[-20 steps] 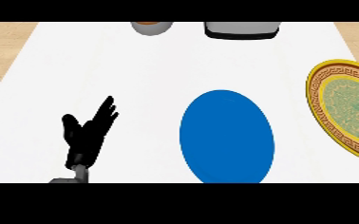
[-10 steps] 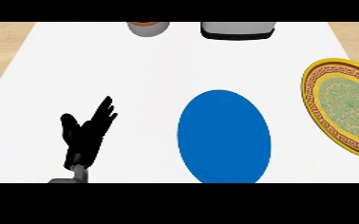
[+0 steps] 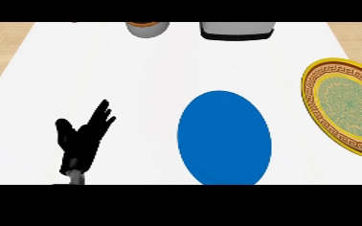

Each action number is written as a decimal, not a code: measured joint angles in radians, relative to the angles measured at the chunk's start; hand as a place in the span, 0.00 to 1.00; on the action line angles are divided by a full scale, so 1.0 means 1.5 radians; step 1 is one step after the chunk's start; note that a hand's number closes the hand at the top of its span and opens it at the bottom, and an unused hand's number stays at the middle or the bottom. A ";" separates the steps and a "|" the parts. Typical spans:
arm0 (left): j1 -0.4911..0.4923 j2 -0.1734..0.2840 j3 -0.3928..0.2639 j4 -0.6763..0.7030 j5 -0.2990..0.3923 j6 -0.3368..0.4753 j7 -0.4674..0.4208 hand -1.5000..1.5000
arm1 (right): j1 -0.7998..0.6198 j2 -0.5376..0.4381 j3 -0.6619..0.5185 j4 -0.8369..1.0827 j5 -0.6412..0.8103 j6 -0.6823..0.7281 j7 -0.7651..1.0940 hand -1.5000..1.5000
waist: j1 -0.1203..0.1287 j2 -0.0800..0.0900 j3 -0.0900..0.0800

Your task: Pick the bell pepper from the plate and place it in the plate

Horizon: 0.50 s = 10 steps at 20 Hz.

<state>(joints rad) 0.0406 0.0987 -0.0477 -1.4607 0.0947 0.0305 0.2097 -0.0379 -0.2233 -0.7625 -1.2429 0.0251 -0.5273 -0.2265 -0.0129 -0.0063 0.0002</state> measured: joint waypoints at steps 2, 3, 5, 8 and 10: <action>-0.003 0.000 0.000 -0.005 0.000 0.002 0.013 0.50 | 0.052 0.035 0.021 -0.063 0.006 0.012 0.012 0.00 | 0.000 0.001 0.000; -0.008 0.001 0.003 -0.007 0.003 0.000 0.021 0.50 | 0.079 0.050 0.029 -0.092 0.010 0.015 0.018 0.00 | 0.001 0.001 0.000; -0.003 0.001 0.001 -0.009 0.001 -0.003 0.021 0.50 | 0.118 0.078 0.050 -0.145 0.028 0.012 0.035 0.00 | 0.002 0.002 0.000; -0.003 0.001 0.003 -0.011 0.000 -0.005 0.023 0.50 | 0.174 0.111 0.079 -0.211 0.057 0.012 0.061 0.00 | 0.004 0.002 0.000; 0.007 -0.004 -0.004 -0.022 -0.007 -0.001 0.027 0.50 | 0.211 0.125 0.108 -0.252 0.068 0.004 0.082 0.00 | 0.005 0.003 0.000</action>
<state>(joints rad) 0.0508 0.0921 -0.0531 -1.4938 0.0836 0.0296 0.2502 0.2792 -0.0351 -0.6012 -1.6206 0.1269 -0.5211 -0.1038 -0.0055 -0.0021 -0.0003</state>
